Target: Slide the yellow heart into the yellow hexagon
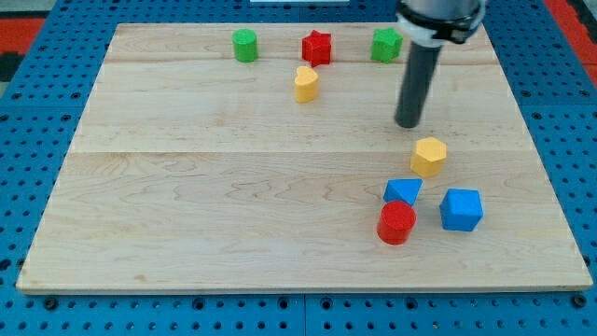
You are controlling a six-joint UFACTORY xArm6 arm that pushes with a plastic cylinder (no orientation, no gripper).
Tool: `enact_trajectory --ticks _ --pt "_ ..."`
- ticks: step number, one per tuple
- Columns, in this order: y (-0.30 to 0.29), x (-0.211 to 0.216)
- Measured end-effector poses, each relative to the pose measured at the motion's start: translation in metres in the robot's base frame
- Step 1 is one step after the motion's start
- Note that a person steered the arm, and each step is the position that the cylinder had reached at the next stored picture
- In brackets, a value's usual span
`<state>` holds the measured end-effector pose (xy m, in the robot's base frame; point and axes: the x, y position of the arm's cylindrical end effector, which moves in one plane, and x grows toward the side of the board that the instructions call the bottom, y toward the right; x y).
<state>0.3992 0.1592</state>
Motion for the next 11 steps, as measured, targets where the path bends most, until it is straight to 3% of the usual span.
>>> enact_trajectory --ticks 1,2,3,5,7,8,10,11 --pt "0.012 0.042" --pt "-0.028 0.059" --pt "-0.028 0.019" --pt "-0.107 -0.082" --pt "-0.239 -0.083" --pt "-0.294 -0.051" --pt "-0.281 0.03" --pt "-0.237 0.053"
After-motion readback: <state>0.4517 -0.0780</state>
